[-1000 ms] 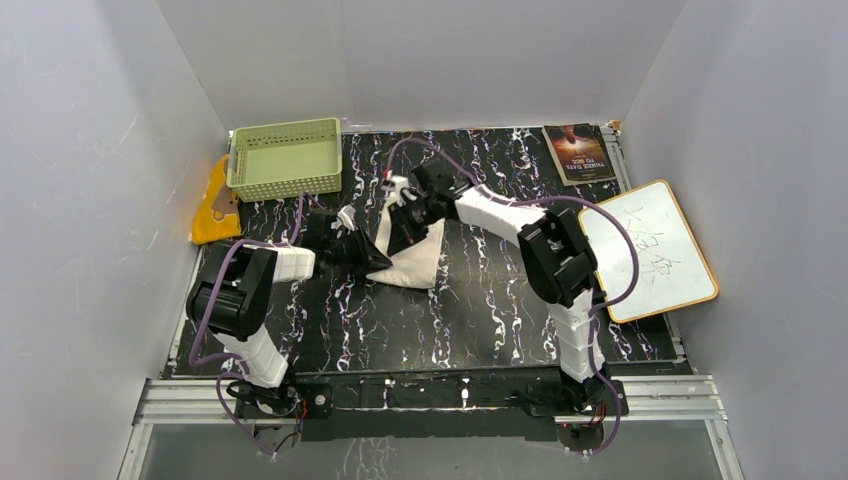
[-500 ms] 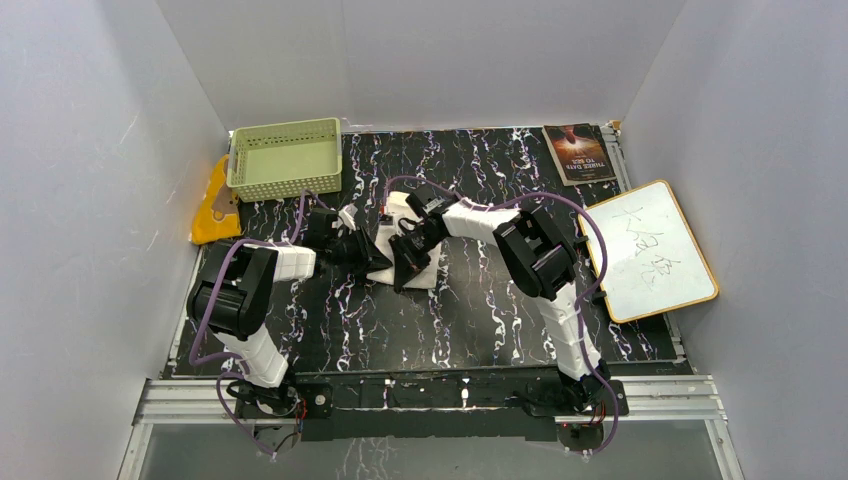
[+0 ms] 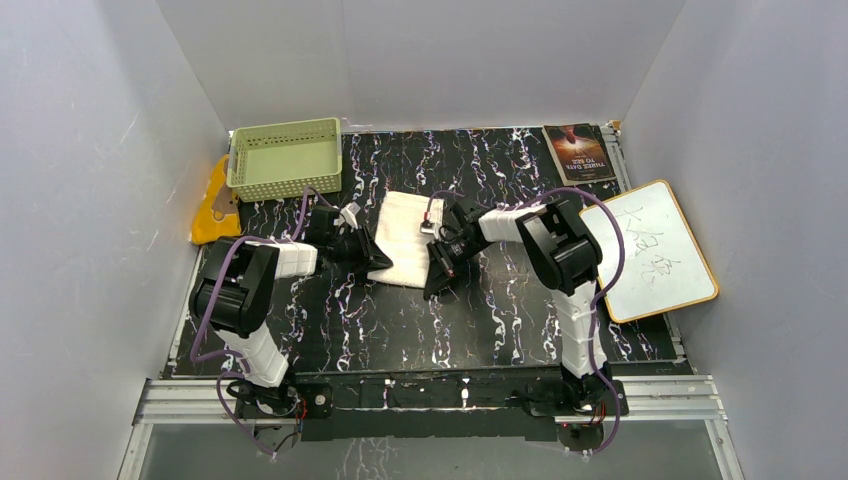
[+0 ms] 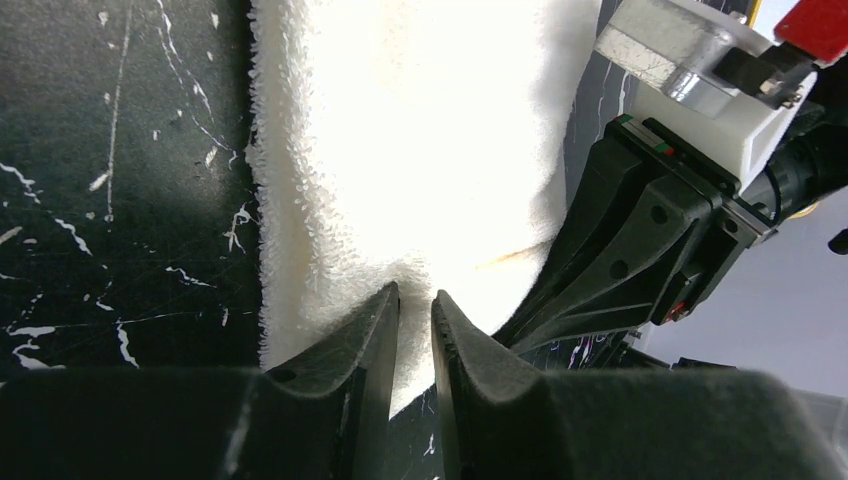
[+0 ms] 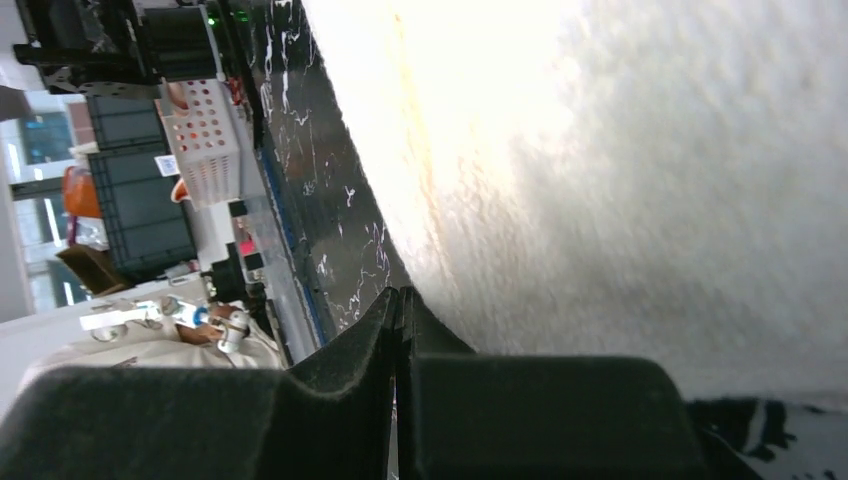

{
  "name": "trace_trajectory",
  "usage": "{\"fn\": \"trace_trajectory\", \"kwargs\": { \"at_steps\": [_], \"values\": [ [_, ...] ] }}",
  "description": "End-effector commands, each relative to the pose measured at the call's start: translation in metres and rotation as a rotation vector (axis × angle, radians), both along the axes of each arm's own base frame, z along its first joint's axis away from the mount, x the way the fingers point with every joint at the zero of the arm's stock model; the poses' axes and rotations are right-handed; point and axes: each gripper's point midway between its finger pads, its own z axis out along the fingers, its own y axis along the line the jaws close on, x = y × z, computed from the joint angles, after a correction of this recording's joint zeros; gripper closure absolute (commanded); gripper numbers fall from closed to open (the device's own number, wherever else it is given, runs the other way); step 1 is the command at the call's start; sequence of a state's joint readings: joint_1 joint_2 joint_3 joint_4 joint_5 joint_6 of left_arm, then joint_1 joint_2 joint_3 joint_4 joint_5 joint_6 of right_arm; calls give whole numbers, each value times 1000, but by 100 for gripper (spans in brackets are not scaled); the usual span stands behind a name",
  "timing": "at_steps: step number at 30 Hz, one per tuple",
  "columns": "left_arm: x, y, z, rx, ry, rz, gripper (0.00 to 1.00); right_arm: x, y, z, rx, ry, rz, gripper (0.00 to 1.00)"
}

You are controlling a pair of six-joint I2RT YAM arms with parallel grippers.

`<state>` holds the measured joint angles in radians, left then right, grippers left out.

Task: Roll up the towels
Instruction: Roll the towel at the center of the board.

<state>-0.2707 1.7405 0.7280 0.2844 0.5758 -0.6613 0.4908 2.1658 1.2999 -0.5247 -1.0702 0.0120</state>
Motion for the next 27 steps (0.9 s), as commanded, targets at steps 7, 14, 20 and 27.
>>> {"fn": "trace_trajectory", "kwargs": {
  "at_steps": [7, 14, 20, 27],
  "values": [
    [-34, 32, -53, 202, 152, 23, 80, 47, 6, 43, -41, -254, -107, 96],
    [-34, 31, -55, 198, 162, 20, 80, 47, 42, 125, -195, -895, -173, 51],
    [-36, 27, -57, 179, 180, 8, 80, 8, 53, 111, -263, -1411, -38, 43],
    [-35, 25, -54, 170, 177, -1, 80, 17, 47, 79, -430, -1603, 140, 43]
  ]
}}
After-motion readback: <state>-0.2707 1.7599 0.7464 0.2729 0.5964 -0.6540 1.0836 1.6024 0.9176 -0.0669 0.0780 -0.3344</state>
